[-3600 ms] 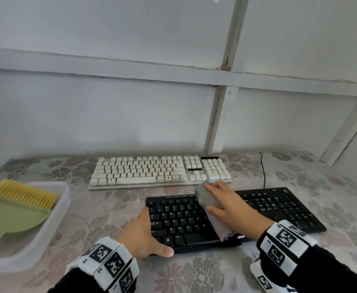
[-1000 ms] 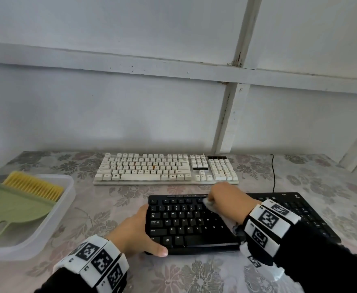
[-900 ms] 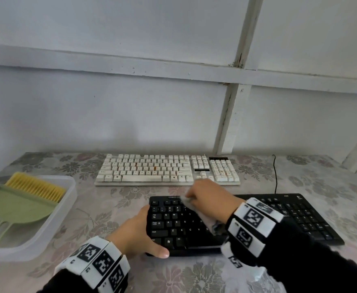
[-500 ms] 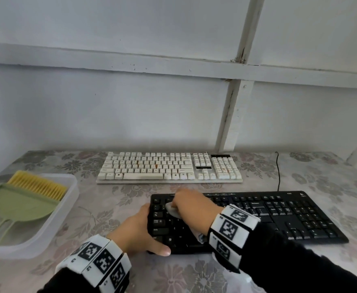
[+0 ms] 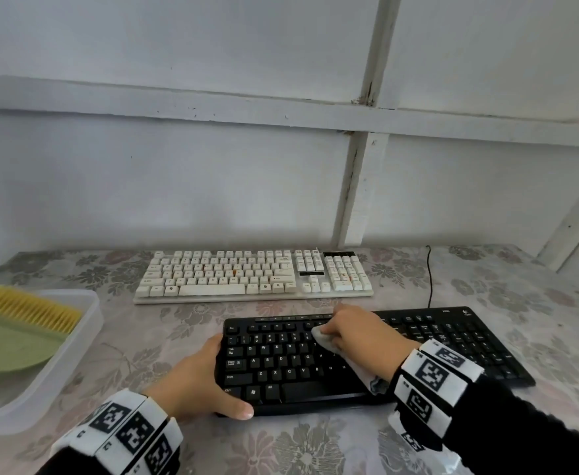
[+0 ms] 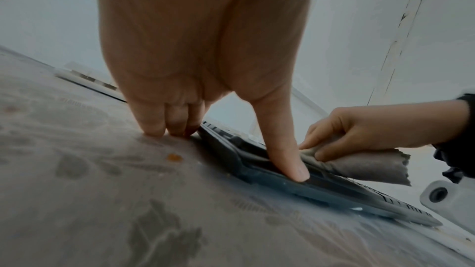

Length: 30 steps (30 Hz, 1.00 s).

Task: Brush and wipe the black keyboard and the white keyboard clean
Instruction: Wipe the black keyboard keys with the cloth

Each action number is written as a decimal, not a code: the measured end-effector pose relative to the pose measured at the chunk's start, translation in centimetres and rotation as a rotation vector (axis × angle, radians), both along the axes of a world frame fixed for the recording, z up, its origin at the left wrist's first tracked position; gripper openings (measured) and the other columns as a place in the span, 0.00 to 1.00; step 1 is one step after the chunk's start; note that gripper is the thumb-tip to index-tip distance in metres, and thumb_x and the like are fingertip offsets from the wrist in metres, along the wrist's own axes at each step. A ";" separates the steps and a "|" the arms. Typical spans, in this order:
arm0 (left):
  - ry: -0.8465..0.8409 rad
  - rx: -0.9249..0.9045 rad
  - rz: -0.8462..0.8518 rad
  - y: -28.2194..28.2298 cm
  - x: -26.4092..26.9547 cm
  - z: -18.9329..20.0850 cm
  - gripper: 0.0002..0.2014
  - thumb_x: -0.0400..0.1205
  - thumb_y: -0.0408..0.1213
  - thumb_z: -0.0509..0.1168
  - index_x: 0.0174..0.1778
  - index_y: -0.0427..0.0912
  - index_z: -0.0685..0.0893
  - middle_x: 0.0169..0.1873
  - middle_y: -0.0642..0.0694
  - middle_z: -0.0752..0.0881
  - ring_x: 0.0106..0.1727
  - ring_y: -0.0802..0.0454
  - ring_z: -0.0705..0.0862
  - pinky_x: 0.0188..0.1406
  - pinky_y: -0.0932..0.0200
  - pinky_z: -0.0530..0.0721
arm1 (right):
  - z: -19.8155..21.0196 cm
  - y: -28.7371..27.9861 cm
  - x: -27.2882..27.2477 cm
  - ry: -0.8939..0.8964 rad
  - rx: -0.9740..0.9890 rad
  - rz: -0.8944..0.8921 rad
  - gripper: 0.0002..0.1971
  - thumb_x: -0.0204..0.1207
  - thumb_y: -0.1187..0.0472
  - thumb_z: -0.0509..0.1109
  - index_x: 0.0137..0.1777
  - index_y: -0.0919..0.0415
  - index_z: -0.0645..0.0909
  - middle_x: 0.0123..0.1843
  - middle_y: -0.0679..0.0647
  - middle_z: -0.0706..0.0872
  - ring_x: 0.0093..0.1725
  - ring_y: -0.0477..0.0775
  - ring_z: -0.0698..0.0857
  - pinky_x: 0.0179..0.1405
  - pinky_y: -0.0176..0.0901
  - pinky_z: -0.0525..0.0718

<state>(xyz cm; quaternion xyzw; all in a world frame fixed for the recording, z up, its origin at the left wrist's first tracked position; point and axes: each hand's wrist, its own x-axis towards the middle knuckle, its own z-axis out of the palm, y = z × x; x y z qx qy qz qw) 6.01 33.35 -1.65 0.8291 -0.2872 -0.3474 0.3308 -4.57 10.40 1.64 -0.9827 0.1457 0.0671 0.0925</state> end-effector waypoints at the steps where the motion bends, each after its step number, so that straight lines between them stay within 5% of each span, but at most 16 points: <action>1: -0.001 0.002 -0.002 0.0 0.0 0.0 0.54 0.59 0.42 0.83 0.77 0.56 0.57 0.60 0.64 0.78 0.63 0.58 0.79 0.67 0.59 0.75 | -0.2 -0.4 -0.3 0.004 0.002 -0.061 0.06 0.74 0.68 0.62 0.37 0.70 0.74 0.32 0.49 0.66 0.30 0.46 0.66 0.29 0.37 0.64; 5: 0.017 -0.004 0.008 0.1 0.1 -0.2 0.56 0.57 0.42 0.84 0.78 0.55 0.57 0.61 0.64 0.79 0.63 0.58 0.79 0.69 0.54 0.76 | -0.7 -3.4 -2.5 -0.060 -0.098 -0.124 0.14 0.78 0.61 0.61 0.36 0.70 0.76 0.39 0.53 0.70 0.34 0.54 0.76 0.29 0.35 0.65; 10: 0.019 0.016 0.002 0.0 0.1 0.0 0.57 0.57 0.43 0.84 0.78 0.56 0.56 0.61 0.63 0.79 0.63 0.58 0.79 0.69 0.55 0.75 | -0.2 -6.1 -4.3 -0.017 -0.123 -0.208 0.17 0.80 0.55 0.61 0.56 0.67 0.84 0.38 0.51 0.73 0.30 0.46 0.72 0.25 0.31 0.60; 12: 0.016 0.031 0.007 0.0 0.0 0.1 0.57 0.58 0.43 0.84 0.78 0.56 0.56 0.63 0.62 0.78 0.64 0.57 0.78 0.69 0.55 0.74 | 0.0 -6.1 -4.4 -0.004 -0.168 -0.187 0.17 0.79 0.56 0.60 0.53 0.68 0.85 0.40 0.53 0.71 0.32 0.52 0.73 0.25 0.32 0.60; 15: 0.028 0.028 0.014 0.1 0.1 0.1 0.58 0.55 0.44 0.84 0.78 0.56 0.56 0.62 0.62 0.79 0.64 0.56 0.78 0.71 0.52 0.74 | 0.5 -5.9 -4.0 0.063 -0.221 -0.217 0.16 0.78 0.59 0.60 0.30 0.62 0.79 0.36 0.51 0.70 0.32 0.54 0.71 0.27 0.35 0.66; 17: 0.038 0.018 0.022 0.2 0.2 0.1 0.59 0.53 0.44 0.84 0.78 0.57 0.57 0.62 0.63 0.79 0.64 0.56 0.79 0.71 0.51 0.74 | 1.6 -5.4 -3.2 0.091 -0.171 -0.212 0.15 0.80 0.60 0.61 0.31 0.57 0.78 0.41 0.52 0.78 0.37 0.53 0.77 0.39 0.37 0.78; 19: 0.036 0.018 0.016 0.2 0.2 0.1 0.61 0.51 0.46 0.84 0.78 0.58 0.56 0.63 0.63 0.79 0.65 0.56 0.78 0.72 0.50 0.73 | 2.8 -3.8 -2.3 0.062 -0.062 -0.121 0.14 0.82 0.58 0.60 0.37 0.60 0.81 0.44 0.51 0.80 0.42 0.50 0.80 0.50 0.30 0.78; 21: 0.031 0.025 0.018 0.2 0.2 0.0 0.61 0.51 0.47 0.84 0.78 0.58 0.56 0.64 0.63 0.78 0.66 0.56 0.78 0.72 0.51 0.73 | 3.4 -1.4 -1.3 0.037 0.032 0.012 0.14 0.82 0.60 0.58 0.40 0.65 0.81 0.39 0.50 0.77 0.38 0.45 0.77 0.41 0.19 0.70; 25: 0.021 0.029 0.020 0.2 0.2 -0.1 0.60 0.51 0.47 0.84 0.78 0.58 0.57 0.62 0.63 0.79 0.65 0.57 0.78 0.71 0.52 0.74 | 1.5 1.1 0.7 0.100 -0.038 0.067 0.12 0.74 0.69 0.61 0.29 0.66 0.69 0.33 0.50 0.62 0.31 0.46 0.61 0.26 0.30 0.60; 30: 0.021 0.037 0.026 0.1 0.2 -0.1 0.58 0.55 0.44 0.84 0.78 0.58 0.56 0.62 0.64 0.78 0.64 0.57 0.79 0.70 0.54 0.74 | 0.2 -2.1 -0.8 0.051 -0.099 -0.022 0.20 0.81 0.54 0.57 0.38 0.67 0.83 0.43 0.53 0.74 0.33 0.53 0.76 0.45 0.41 0.80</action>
